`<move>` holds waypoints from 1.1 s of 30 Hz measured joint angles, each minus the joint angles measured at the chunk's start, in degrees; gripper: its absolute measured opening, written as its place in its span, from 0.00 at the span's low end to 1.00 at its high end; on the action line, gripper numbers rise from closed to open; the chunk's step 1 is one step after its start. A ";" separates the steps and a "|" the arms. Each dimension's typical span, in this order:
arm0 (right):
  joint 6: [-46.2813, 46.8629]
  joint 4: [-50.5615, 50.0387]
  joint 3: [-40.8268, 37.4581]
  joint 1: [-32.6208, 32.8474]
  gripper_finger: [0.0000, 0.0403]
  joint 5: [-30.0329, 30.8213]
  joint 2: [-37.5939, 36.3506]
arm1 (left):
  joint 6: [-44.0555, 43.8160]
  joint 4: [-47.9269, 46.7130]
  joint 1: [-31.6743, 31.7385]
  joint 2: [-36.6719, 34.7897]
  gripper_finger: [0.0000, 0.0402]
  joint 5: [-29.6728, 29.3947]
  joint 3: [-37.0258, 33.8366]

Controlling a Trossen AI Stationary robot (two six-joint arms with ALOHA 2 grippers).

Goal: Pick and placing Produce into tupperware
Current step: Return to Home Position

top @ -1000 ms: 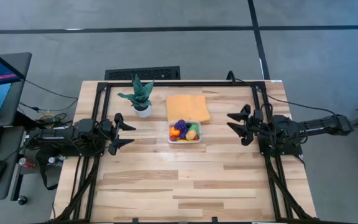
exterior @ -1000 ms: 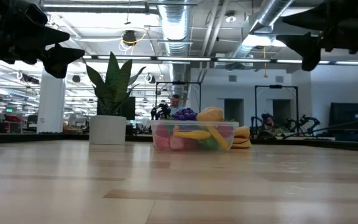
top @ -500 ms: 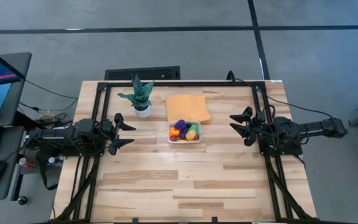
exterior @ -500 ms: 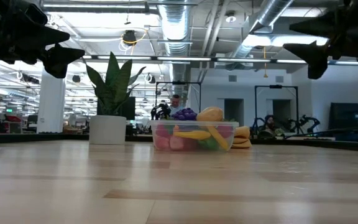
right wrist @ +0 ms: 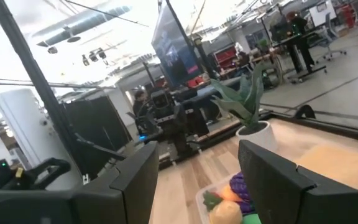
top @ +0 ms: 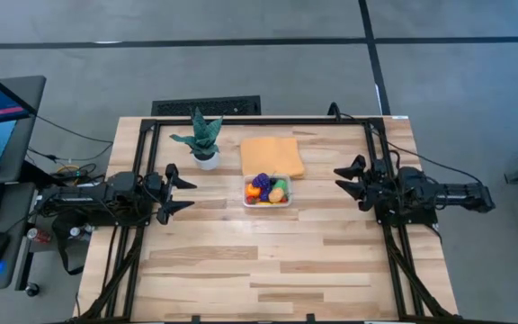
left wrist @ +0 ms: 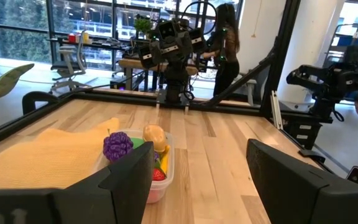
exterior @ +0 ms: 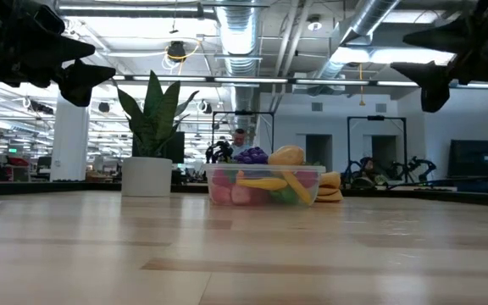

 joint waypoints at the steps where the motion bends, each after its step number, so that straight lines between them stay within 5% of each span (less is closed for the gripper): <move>1: 0.00 -0.02 0.00 -0.09 0.53 -0.28 -0.04 | 0.00 0.00 0.02 0.00 0.61 0.00 0.00; 11: 1.36 -7.81 -0.02 0.88 0.53 3.63 -0.02 | 0.00 0.00 0.00 0.02 0.61 0.00 0.02; 33: -0.07 -9.54 -0.04 0.81 0.53 -5.30 2.12 | 0.00 0.00 0.02 0.00 0.61 0.02 0.01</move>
